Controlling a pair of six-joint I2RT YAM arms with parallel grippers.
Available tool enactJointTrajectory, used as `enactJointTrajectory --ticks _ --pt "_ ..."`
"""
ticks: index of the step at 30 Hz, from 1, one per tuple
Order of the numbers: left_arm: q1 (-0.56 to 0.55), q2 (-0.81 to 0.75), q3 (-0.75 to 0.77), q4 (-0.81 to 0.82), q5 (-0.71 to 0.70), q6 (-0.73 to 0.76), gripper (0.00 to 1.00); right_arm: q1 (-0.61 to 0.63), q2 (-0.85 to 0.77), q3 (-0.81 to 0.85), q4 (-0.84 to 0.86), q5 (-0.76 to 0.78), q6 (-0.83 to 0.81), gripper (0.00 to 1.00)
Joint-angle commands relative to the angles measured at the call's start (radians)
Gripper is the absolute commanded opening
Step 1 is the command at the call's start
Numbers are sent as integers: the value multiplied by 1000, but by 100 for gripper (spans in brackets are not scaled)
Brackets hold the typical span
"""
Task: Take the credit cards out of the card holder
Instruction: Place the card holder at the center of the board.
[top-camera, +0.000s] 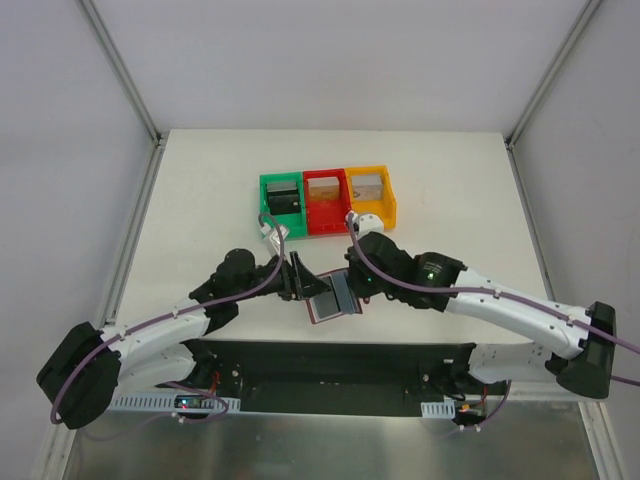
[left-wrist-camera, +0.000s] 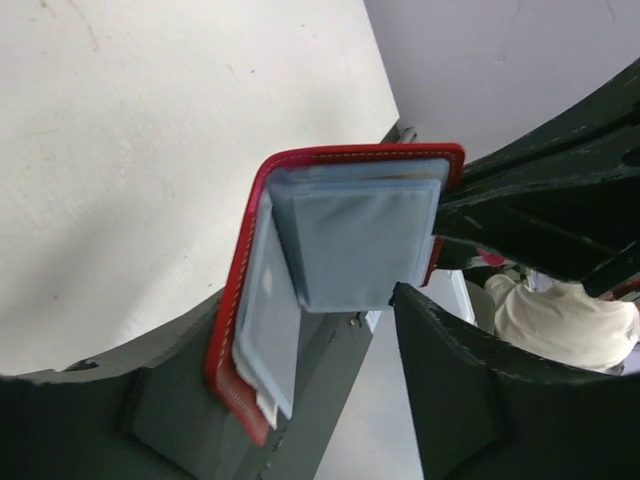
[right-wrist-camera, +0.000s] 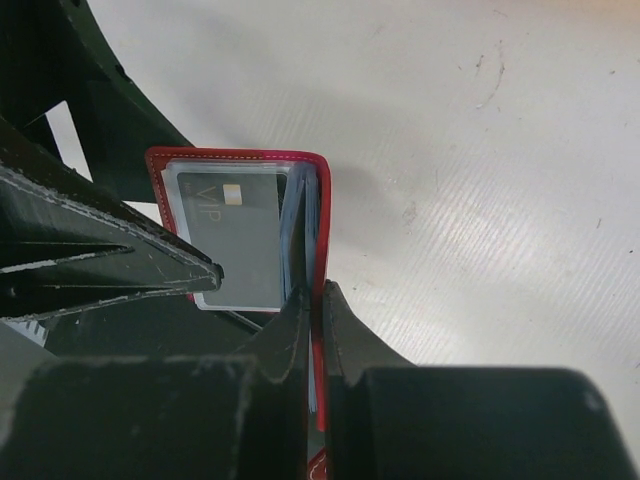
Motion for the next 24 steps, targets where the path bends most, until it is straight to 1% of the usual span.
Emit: enactJointTrajectory --ticks 1,5,9,12,16,19,20,22,24 --pt "-7 -16 -36 -3 -20 26 55 -6 -32 -22 34 5 25 0" --pt "-7 -15 -39 -1 -18 31 47 -10 -32 -36 49 -10 30 0" --pt "-8 -10 -33 -1 -18 39 34 -16 -35 -48 75 -35 33 0" --pt "-8 -4 -26 -1 -8 40 28 -18 -40 -60 100 -55 37 1" --pt "-8 -6 -22 -1 -3 46 17 -23 -41 -74 114 -73 43 0" --pt "-7 -10 -25 -13 -5 55 11 -32 -53 -91 115 -72 42 0" --pt "-8 -10 -26 -21 -5 59 7 -35 -61 -99 117 -70 42 0" --pt "-8 -12 -26 -44 -8 74 1 -42 -76 -120 120 -67 43 1" --pt "-7 -10 -25 -68 -15 88 0 -59 -86 -142 121 -75 40 1"
